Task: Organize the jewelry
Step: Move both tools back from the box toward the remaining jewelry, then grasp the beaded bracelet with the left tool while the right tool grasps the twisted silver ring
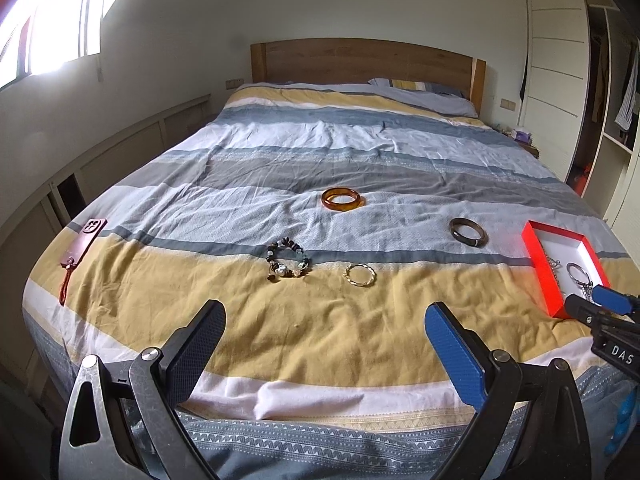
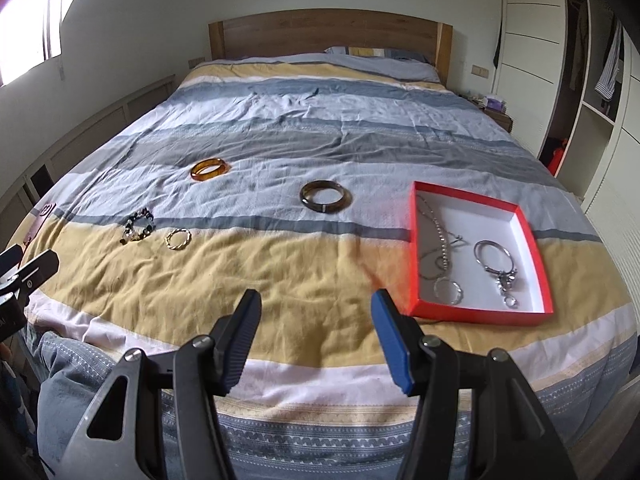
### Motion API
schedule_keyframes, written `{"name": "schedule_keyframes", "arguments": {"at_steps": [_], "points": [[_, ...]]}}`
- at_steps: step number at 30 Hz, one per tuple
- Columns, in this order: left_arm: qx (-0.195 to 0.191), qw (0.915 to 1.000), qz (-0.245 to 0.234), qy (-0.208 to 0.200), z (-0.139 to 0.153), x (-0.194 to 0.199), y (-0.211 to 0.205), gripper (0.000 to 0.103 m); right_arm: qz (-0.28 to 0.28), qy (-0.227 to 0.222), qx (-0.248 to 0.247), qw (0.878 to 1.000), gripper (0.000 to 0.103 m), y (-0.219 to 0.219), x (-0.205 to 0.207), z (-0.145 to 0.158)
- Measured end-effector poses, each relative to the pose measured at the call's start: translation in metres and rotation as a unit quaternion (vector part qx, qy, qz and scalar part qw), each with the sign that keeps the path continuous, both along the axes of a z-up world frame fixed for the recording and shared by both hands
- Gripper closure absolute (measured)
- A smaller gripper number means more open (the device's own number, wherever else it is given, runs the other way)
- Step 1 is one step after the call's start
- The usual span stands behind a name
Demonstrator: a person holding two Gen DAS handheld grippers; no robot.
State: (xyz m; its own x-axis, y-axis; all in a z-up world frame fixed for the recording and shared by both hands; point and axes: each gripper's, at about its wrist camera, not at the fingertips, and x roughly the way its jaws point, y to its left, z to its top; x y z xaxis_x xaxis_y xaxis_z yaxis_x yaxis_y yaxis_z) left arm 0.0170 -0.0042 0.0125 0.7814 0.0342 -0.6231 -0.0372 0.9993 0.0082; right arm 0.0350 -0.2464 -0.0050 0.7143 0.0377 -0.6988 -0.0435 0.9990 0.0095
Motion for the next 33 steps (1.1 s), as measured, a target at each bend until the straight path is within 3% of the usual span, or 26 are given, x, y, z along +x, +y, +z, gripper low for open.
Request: {"name": "schedule_keyframes", "arguments": {"at_steps": [27, 30, 33], "points": [[-0.041, 0.9943, 0.040, 0.090, -0.075, 0.073, 0.075, 0.005, 0.092, 0.073, -0.003, 0.993, 0.048, 0.083, 0.074, -0.062], [-0.047, 0.9939, 0.041, 0.090, -0.076, 0.088, 0.084, 0.008, 0.104, 0.074, 0.000, 0.992, 0.048, 0.088, 0.088, -0.065], [-0.053, 0.9930, 0.045, 0.096, -0.079, 0.111, 0.094, 0.017, 0.120, 0.071, 0.007, 0.990, 0.048, 0.096, 0.107, -0.065]]}}
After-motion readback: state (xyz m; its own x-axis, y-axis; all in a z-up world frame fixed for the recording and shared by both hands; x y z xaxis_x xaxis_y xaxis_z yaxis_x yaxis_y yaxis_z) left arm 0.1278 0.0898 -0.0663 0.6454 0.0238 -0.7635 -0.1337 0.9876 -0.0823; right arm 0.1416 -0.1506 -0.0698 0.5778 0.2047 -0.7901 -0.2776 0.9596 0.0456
